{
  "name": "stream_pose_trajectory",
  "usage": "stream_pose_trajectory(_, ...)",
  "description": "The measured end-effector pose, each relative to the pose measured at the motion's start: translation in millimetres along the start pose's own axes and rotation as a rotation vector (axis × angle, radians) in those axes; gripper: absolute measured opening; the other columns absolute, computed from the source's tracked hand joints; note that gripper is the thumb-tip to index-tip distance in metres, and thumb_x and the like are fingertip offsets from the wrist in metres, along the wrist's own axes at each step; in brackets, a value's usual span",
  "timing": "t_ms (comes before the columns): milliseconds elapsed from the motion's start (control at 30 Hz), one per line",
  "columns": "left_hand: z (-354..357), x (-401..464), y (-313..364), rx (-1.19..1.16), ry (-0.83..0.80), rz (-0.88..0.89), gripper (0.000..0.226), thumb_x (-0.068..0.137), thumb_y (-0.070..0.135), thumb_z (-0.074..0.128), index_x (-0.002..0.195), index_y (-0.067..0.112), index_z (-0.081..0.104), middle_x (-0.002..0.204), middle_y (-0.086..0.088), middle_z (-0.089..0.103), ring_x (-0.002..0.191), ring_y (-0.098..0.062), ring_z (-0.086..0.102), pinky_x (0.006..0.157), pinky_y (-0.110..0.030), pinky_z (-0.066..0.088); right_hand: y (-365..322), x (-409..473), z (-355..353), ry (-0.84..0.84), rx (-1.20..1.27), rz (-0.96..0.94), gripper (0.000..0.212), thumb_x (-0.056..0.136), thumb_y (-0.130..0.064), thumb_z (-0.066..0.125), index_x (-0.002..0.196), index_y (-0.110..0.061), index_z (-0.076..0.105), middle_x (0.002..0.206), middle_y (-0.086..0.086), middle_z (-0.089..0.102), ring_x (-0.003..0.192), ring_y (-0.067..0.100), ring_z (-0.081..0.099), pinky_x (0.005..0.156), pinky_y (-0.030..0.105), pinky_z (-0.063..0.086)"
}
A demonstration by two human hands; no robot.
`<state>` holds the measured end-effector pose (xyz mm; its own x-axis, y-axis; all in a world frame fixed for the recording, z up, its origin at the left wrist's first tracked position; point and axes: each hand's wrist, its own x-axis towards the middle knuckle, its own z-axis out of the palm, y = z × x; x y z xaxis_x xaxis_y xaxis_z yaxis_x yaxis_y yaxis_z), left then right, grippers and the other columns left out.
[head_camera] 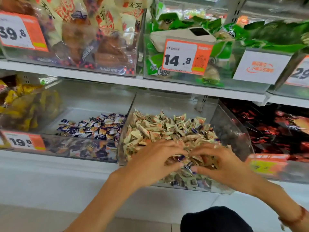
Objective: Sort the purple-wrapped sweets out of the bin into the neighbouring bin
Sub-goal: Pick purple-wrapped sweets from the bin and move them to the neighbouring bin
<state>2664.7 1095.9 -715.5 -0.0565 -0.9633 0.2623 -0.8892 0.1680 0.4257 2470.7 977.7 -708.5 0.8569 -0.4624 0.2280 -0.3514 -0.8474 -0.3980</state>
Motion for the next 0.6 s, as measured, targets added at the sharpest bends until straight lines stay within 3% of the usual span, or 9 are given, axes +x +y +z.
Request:
stream_pose_trajectory(100,15.9,9.2,-11.9,0.016,-0.023,-0.01,0.032,0.097,0.041,0.046,0.128,0.038,0.055,0.13,0.019,0.052,0.122,0.0,0.038,0.104,-0.034,0.035,0.1,-3.2,5.9,-0.003,-0.128,-0.005,0.06,0.075,-0.071,0.054,0.116,-0.03,0.068,0.123,-0.015,0.059,0.113,-0.001,0.049,0.097,0.022,0.043)
stream_pose_trajectory(200,18.2,13.3,-24.9,0.008,0.092,-0.061,0.027,0.095,0.031,0.054,0.12,0.038,0.061,0.124,0.018,0.058,0.118,-0.003,0.043,0.101,-0.035,0.038,0.8,6.0,6.7,-0.041,-0.118,-0.021,0.044,0.083,-0.049,0.065,0.117,-0.022,0.069,0.124,-0.007,0.061,0.115,0.007,0.05,0.099,0.025,0.04)
stream_pose_trajectory(267,18.1,15.3,-27.1,0.019,0.115,-0.102,0.031,0.094,0.028,0.057,0.122,0.041,0.059,0.124,0.017,0.057,0.119,-0.006,0.044,0.1,-0.036,0.039,5.3,8.4,8.4,-0.072,-0.065,-0.01,0.042,0.085,-0.045,0.064,0.119,-0.02,0.067,0.123,-0.004,0.061,0.115,0.011,0.051,0.1,0.028,0.039)
stream_pose_trajectory(333,17.8,15.6,-24.3,-0.016,0.11,-0.104,0.039,0.093,0.029,0.058,0.128,0.045,0.051,0.13,0.019,0.054,0.122,-0.006,0.043,0.103,-0.039,0.037,9.6,9.0,7.3,-0.059,0.059,0.049,0.04,0.087,-0.043,0.06,0.118,-0.019,0.065,0.115,0.001,0.063,0.107,0.015,0.055,0.094,0.03,0.043)
stream_pose_trajectory(433,15.8,13.4,-13.2,-0.165,0.145,-0.028,0.047,0.091,0.034,0.06,0.133,0.048,0.045,0.133,0.024,0.051,0.124,0.002,0.043,0.106,-0.037,0.037,3.6,11.7,2.3,0.002,0.425,0.114,0.039,0.084,-0.043,0.058,0.114,-0.02,0.066,0.109,-0.003,0.066,0.095,0.003,0.06,0.084,0.022,0.048)
stream_pose_trajectory(600,-8.2,3.6,-6.7,-0.213,0.554,0.004,0.034,0.081,0.042,0.062,0.115,0.046,0.059,0.103,0.03,0.061,0.097,0.006,0.059,0.087,-0.016,0.046,-19.4,31.8,2.9,0.071,0.627,0.072,0.037,0.08,-0.048,0.057,0.108,-0.026,0.069,0.104,-0.014,0.069,0.095,-0.003,0.062,0.082,0.016,0.047)
